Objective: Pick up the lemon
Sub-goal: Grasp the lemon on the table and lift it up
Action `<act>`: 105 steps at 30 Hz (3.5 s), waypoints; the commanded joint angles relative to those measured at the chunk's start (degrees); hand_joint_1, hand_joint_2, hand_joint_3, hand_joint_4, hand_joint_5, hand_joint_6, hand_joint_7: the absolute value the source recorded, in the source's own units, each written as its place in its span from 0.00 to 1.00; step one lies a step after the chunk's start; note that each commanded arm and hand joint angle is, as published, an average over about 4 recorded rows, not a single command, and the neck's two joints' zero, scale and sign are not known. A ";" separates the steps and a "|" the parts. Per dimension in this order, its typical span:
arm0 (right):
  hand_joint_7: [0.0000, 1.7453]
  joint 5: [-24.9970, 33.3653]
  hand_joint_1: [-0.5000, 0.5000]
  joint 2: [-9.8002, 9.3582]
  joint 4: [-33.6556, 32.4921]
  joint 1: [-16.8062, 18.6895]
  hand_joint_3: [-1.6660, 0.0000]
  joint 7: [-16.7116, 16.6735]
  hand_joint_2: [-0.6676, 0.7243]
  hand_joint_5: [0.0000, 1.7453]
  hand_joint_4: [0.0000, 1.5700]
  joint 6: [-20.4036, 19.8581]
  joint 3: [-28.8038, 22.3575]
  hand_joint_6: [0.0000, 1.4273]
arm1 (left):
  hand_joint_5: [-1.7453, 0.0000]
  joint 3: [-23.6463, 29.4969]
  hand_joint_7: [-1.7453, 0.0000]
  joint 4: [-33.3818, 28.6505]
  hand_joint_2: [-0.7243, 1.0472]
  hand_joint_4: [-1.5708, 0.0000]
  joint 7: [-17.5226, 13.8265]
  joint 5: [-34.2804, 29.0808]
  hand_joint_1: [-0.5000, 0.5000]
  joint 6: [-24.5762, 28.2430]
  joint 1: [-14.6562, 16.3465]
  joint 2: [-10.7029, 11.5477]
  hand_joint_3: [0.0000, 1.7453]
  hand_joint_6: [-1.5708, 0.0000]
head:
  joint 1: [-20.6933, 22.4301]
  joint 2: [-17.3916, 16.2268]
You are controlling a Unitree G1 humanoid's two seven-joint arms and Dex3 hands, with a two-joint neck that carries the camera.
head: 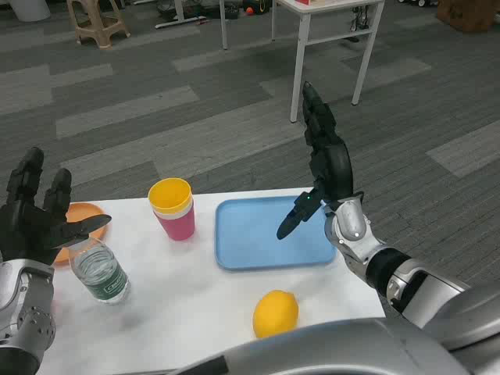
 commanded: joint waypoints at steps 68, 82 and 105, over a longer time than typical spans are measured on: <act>0.00 3.63 0.33 -16.80 5.64 9.90 1.00 11.56 0.74 0.00 0.00 -1.12 19.06 0.00 | 0.88 -11.80 0.92 4.41 1.00 1.00 6.18 2.76 0.04 -5.77 -0.88 6.19 0.05 1.00 | 2.85 -29.11; 0.00 3.87 0.33 -20.00 7.40 -5.29 1.00 24.30 0.45 0.00 0.00 0.55 44.85 0.00 | 0.88 -17.34 0.92 10.81 1.00 1.00 5.67 -2.69 0.04 -5.51 -5.07 6.17 0.05 1.00 | 0.71 -30.70; 0.00 -0.61 0.33 -14.47 15.55 -15.92 0.99 29.82 0.18 0.00 0.00 0.53 58.87 0.00 | 0.88 -17.03 0.92 6.70 1.00 1.00 3.24 -7.15 0.04 -5.66 -4.90 6.50 0.05 1.00 | -0.88 -26.56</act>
